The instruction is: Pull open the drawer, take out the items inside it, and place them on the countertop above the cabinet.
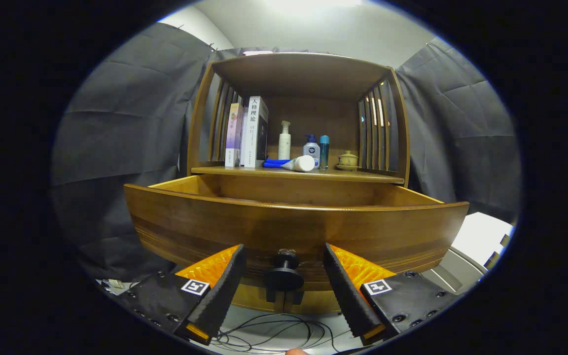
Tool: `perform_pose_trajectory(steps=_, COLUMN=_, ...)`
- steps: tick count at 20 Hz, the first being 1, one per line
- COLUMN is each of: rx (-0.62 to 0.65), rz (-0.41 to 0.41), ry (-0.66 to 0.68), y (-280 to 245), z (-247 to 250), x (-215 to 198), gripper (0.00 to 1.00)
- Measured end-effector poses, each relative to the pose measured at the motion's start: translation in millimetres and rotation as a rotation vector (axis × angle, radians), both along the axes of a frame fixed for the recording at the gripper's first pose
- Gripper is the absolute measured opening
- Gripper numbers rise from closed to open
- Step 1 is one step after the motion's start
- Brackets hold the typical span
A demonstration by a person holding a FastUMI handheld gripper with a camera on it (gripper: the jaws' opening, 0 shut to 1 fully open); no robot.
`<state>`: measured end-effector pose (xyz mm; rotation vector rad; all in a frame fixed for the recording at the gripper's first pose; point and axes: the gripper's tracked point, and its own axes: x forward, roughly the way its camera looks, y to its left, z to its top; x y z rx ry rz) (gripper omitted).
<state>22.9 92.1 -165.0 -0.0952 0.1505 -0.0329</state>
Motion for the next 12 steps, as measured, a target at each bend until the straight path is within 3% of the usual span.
perform_pose_trajectory(steps=7, rx=-0.027, rz=-0.057, ry=-0.024, y=-2, z=2, x=5, gripper=0.97)
perform_pose_trajectory(steps=12, rx=0.001, rz=-0.039, ry=0.01, y=-2, z=3, x=20, gripper=0.98)
